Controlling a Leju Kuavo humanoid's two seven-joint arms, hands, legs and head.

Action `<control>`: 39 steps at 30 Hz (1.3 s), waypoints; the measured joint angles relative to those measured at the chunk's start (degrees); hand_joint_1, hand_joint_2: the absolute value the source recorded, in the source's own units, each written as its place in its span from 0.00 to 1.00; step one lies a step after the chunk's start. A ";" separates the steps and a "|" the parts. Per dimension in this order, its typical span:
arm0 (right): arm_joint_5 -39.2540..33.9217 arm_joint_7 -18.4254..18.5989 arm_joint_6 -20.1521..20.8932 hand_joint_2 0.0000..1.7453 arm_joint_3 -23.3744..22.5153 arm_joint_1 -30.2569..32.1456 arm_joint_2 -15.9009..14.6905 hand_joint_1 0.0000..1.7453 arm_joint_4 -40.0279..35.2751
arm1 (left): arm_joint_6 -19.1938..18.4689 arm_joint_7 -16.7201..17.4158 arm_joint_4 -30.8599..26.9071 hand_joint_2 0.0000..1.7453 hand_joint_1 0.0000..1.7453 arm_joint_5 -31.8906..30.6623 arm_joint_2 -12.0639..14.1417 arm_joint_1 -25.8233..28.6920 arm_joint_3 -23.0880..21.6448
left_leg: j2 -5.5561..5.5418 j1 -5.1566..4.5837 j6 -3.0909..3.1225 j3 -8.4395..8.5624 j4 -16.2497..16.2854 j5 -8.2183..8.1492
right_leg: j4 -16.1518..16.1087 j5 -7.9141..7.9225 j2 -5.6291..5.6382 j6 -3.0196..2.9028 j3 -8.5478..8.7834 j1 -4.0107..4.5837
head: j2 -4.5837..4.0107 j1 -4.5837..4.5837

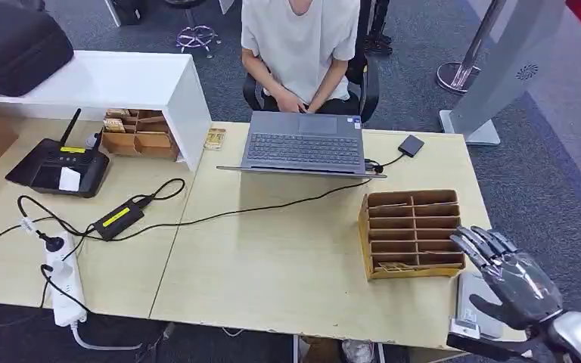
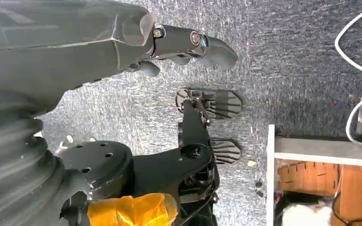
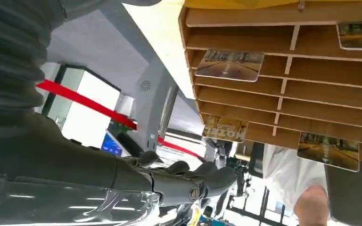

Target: Pass the card to the sensor for recognition and then transmit it.

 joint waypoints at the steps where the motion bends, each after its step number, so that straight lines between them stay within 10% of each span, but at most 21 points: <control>1: 0.55 -0.31 -0.13 1.00 0.13 -0.12 0.39 0.00 0.28 | 0.00 0.07 0.00 1.00 0.00 -0.26 0.00 -0.02 0.00 | 0.00 0.00 0.00 0.00 0.00 0.00 | 0.00 0.00 0.00 0.00 0.00 0.00 | 0.00 0.00; 16: 3.93 -0.43 -1.42 1.00 9.17 -9.22 10.73 0.00 11.65 | 1.22 0.68 -0.13 1.00 0.00 -3.65 -2.30 -1.74 0.00 | 0.02 0.01 -0.06 0.03 0.00 0.04 | 0.03 0.02 0.03 -0.03 0.02 0.00 | 0.00 -0.02; 27: 3.82 0.68 -1.92 1.00 12.06 -10.95 12.63 0.00 13.94 | 1.22 0.18 -0.33 1.00 0.00 -4.22 -3.06 -1.90 0.00 | 0.01 0.01 -0.05 0.02 0.00 0.04 | 0.02 0.02 0.02 -0.02 0.03 0.00 | 0.00 0.00; 39: 10.86 4.77 -16.73 1.00 12.85 -10.43 14.75 0.00 13.05 | 1.27 -0.35 -0.35 1.00 0.00 -4.85 -3.78 -1.89 0.00 | 0.00 0.01 -0.06 0.03 0.00 0.04 | 0.02 0.01 0.02 -0.03 0.02 0.00 | 0.00 -0.02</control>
